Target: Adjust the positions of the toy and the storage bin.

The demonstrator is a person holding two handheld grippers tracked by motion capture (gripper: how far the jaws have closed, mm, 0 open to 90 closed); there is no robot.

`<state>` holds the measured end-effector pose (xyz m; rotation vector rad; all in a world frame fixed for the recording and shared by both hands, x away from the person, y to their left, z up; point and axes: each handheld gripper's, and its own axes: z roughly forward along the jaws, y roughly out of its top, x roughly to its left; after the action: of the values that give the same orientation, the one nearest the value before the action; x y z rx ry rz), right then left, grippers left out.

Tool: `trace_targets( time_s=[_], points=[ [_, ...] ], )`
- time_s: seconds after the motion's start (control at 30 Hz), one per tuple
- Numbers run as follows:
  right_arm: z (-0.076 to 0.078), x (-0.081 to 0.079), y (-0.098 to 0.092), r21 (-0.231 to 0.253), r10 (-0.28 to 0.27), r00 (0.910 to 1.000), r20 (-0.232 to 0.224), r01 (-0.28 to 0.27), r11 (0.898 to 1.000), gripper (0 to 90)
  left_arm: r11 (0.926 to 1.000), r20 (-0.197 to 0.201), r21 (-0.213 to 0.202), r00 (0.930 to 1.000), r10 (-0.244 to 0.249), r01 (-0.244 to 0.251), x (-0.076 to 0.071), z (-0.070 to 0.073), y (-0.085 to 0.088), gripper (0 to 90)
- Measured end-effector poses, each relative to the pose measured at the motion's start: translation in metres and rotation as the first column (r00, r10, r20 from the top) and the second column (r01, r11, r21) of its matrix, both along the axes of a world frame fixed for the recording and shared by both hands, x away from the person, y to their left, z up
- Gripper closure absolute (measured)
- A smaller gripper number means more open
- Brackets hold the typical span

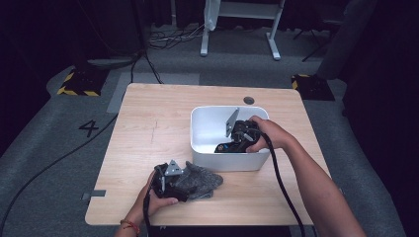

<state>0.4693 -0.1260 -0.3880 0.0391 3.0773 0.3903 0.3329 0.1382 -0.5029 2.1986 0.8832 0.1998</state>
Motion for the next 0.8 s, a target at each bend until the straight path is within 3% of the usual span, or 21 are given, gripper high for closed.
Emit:
trace_targets(
  time_s=[0.47,0.5,0.57,0.67,0.8],
  points=[
    [-0.0083,0.0051,0.0035,-0.098,-0.002,0.9947,-0.103,-0.008,0.995,53.1,1.0,-0.001,0.001,1.0,-0.001,0.001,0.0,0.0001,0.0001,9.3],
    [-0.008,0.0053,0.0032,-0.096,-0.003,0.995,-0.1,-0.007,0.995,49.4,1.0,-0.004,0.0,1.0,0.0,0.0,-0.0002,0.0001,-0.0001,9.3],
    [-0.0064,0.004,0.0023,-0.075,0.001,0.9957,-0.092,-0.008,0.997,51.4,1.0,-0.001,-0.001,1.0,0.0,0.0,-0.0001,0.0,-0.0001,9.2],
    [-0.0084,0.0015,0.003,-0.101,0.011,0.995,-0.099,-0.021,0.995,50.9,1.0,0.002,0.001,1.0,0.0,0.0,-0.0005,-0.0002,-0.0007,9.4],
    [-0.0057,0.0016,0.0007,-0.082,-0.001,0.9978,-0.067,-0.005,0.997,51.1,1.0,0.001,0.001,1.0,0.0,0.0,-0.0003,-0.0002,-0.0007,9.3]
  ],
)
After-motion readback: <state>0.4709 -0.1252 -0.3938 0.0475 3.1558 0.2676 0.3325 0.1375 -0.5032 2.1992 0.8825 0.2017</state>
